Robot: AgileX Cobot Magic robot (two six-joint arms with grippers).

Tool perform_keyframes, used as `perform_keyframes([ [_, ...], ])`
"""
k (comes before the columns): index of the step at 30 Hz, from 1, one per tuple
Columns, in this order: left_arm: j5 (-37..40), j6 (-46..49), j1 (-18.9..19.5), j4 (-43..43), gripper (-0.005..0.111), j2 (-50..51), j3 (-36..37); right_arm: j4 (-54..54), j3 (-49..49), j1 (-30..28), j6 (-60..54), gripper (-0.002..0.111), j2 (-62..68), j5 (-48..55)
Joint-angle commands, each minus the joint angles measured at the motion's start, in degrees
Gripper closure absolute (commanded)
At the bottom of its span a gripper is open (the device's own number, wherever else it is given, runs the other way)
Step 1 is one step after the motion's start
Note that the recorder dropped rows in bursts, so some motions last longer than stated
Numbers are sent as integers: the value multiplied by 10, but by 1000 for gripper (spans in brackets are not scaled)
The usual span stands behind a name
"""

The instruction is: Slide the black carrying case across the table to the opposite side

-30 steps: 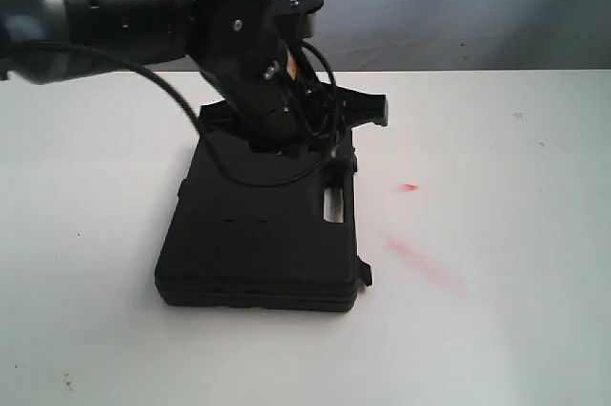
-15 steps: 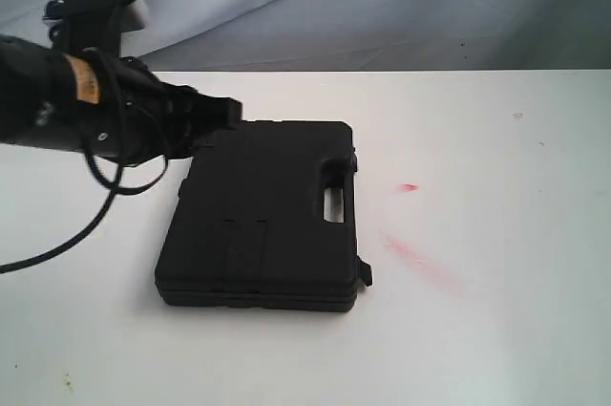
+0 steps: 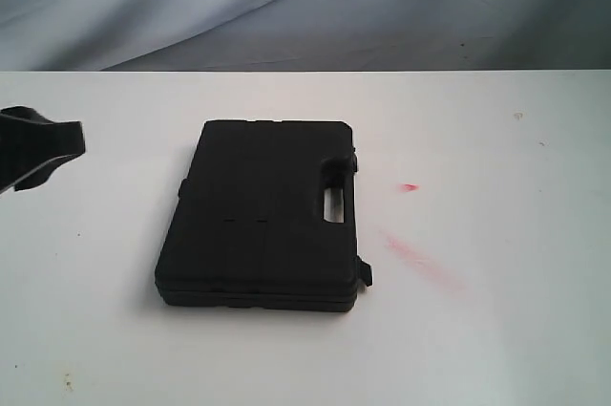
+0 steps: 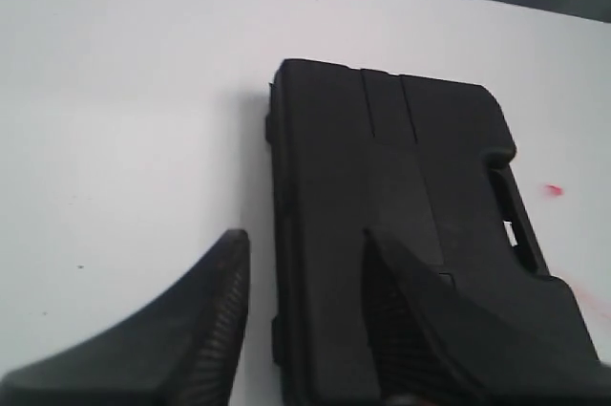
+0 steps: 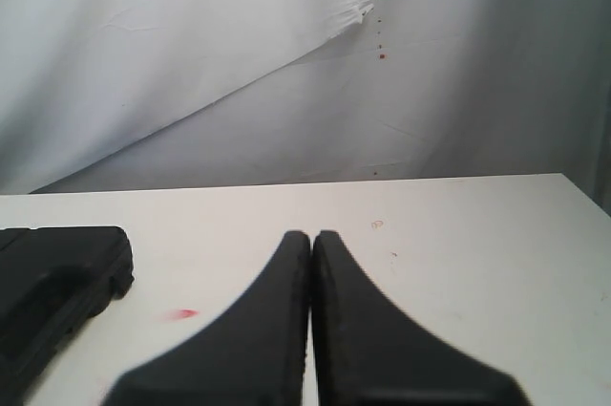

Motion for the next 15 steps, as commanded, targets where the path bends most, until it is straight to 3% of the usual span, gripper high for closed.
perform_keyframes([
  [1, -10, 61, 39, 2, 69, -60, 37, 5, 2, -3, -2, 108, -3, -1],
  [7, -7, 131, 83, 1, 69, -128, 68, 5, 2, -3, -2, 108, -3, -1],
  [15, -10, 162, 93, 1, 69, -193, 70, 5, 2, -3, -2, 108, -3, -1],
])
